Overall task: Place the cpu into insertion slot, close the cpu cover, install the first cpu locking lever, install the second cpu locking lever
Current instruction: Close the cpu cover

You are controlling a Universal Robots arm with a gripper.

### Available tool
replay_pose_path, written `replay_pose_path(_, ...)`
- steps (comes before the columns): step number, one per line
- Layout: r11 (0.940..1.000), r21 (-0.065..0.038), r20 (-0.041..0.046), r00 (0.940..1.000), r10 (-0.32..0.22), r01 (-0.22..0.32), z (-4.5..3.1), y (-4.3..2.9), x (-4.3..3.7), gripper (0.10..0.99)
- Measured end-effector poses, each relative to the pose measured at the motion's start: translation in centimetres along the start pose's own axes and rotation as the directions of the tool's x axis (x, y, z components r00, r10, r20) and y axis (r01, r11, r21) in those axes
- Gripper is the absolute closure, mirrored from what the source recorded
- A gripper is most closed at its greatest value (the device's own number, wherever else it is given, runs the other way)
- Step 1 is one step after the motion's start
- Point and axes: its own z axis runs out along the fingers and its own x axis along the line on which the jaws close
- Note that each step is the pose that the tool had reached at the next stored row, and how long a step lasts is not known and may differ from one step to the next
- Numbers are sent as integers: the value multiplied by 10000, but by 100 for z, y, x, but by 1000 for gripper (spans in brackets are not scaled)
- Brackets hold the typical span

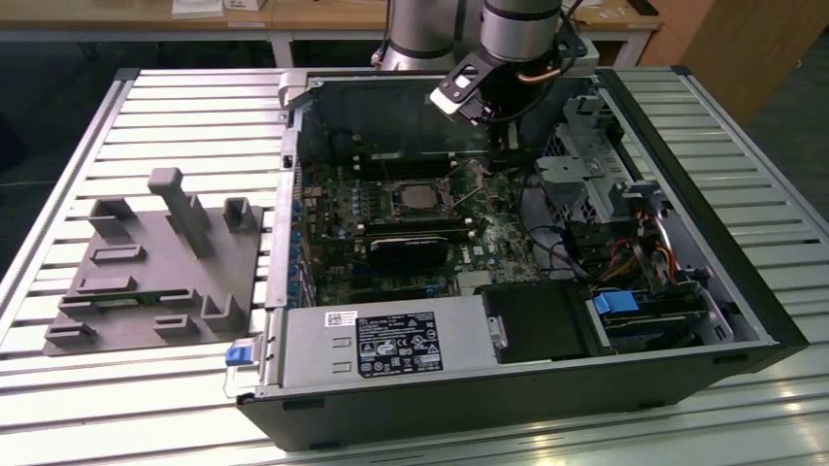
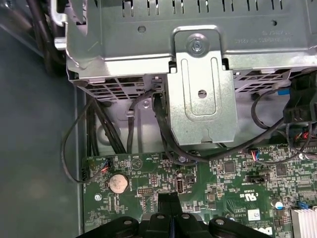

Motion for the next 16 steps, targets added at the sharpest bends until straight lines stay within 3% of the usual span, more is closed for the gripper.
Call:
replay_pose_path(7,10000,8,3,10000,12,-12,6,2,0,984)
replay_pose_path(8,10000,62,4,10000,10,-10,8,3,0,984)
replay_pose_path(11,9992,393,35,10000,8,-9,10,6,1,984)
replay_pose_path(12,9990,441,41,10000,7,-9,10,7,0,984)
replay_pose_path(16,9990,452,41,10000,8,-10,10,6,1,984)
